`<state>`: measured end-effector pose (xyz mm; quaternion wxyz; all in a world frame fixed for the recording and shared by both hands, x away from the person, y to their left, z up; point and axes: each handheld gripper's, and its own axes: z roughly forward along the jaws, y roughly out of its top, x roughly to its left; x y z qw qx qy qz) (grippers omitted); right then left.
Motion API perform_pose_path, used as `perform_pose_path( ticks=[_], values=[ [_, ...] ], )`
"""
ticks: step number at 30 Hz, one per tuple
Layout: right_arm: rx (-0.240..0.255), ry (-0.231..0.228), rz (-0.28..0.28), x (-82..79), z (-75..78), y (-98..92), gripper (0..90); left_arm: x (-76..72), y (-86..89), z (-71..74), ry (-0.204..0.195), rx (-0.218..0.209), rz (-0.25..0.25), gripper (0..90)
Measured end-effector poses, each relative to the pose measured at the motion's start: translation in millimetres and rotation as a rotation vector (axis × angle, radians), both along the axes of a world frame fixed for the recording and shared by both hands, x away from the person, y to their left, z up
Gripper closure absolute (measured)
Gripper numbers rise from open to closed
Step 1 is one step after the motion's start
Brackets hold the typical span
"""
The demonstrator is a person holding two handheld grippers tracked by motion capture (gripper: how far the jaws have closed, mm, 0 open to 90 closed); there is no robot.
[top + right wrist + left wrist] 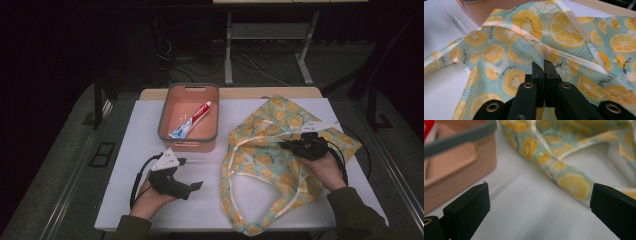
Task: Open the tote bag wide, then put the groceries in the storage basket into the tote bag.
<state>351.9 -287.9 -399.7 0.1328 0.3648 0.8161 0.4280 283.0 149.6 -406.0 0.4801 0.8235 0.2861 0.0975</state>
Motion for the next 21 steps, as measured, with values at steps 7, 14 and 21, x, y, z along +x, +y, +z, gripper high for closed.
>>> perform_pose_path(
  ticks=[7, 14, 21],
  values=[
    [-0.008, 0.003, 0.009, -0.4, -1.7, 1.5, 88.9, 16.8, -1.0, 22.1, -0.007, -0.015, -0.003, 1.2],
    [-0.016, 0.011, 0.018, -0.8, -4.4, 4.2, 88.9, 43.1, -5.2, 40.2, -0.021, -0.009, 0.020, 1.3],
    [-0.017, 0.012, 0.022, -0.8, -5.2, 3.5, 88.9, 79.9, -9.2, 55.1, -0.027, 0.005, 0.066, 1.8]
  ],
)
